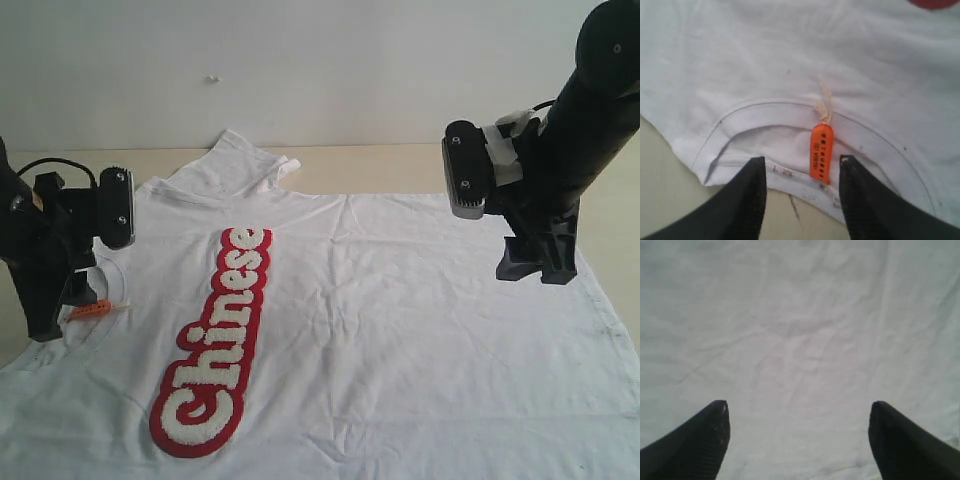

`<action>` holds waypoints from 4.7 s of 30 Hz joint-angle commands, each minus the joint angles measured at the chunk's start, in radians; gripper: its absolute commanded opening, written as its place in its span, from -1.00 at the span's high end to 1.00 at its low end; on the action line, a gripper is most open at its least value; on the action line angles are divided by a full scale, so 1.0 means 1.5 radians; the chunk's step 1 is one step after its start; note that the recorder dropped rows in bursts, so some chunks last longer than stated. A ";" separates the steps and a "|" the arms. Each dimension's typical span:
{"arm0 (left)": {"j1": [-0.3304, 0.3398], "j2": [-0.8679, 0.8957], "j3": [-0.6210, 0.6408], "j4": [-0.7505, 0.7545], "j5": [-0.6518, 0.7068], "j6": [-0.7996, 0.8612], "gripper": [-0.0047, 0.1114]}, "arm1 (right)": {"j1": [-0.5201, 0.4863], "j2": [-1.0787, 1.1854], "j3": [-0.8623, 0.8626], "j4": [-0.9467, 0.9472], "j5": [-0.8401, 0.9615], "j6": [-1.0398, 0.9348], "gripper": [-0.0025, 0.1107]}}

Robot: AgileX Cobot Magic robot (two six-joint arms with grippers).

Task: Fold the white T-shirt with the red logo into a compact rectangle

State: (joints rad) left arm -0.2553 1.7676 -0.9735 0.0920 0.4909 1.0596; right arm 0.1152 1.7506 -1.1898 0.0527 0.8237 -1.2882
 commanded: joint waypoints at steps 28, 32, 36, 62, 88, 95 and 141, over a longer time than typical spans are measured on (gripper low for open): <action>-0.003 0.005 -0.006 -0.018 -0.078 -0.093 -0.89 | 0.001 0.007 -0.003 -0.012 -0.084 0.200 -0.90; -0.001 0.008 -0.024 -0.032 0.080 0.063 -0.89 | 0.001 0.007 -0.003 -0.010 -0.045 0.172 -0.90; 0.004 0.008 -0.071 -0.050 0.190 0.146 -0.89 | -0.001 0.029 -0.018 -0.063 0.073 0.135 -0.90; 0.058 0.070 -0.074 -0.084 0.132 0.317 -0.89 | -0.046 0.093 -0.037 -0.054 0.083 0.129 -0.90; 0.058 0.121 -0.106 -0.196 0.130 0.403 -0.89 | -0.182 0.178 -0.098 0.054 0.202 -0.170 -0.90; 0.058 0.145 -0.142 -0.212 0.165 0.412 -0.89 | -0.183 0.236 -0.098 0.032 0.173 -0.165 -0.90; 0.078 0.212 -0.149 -0.211 0.141 0.416 -0.89 | -0.178 0.295 -0.155 -0.045 0.188 -0.123 -0.90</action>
State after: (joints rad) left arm -0.1394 2.0447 -1.2098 -0.2243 0.7694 1.6873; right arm -0.1479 2.1666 -1.4333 0.0733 1.0434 -1.4914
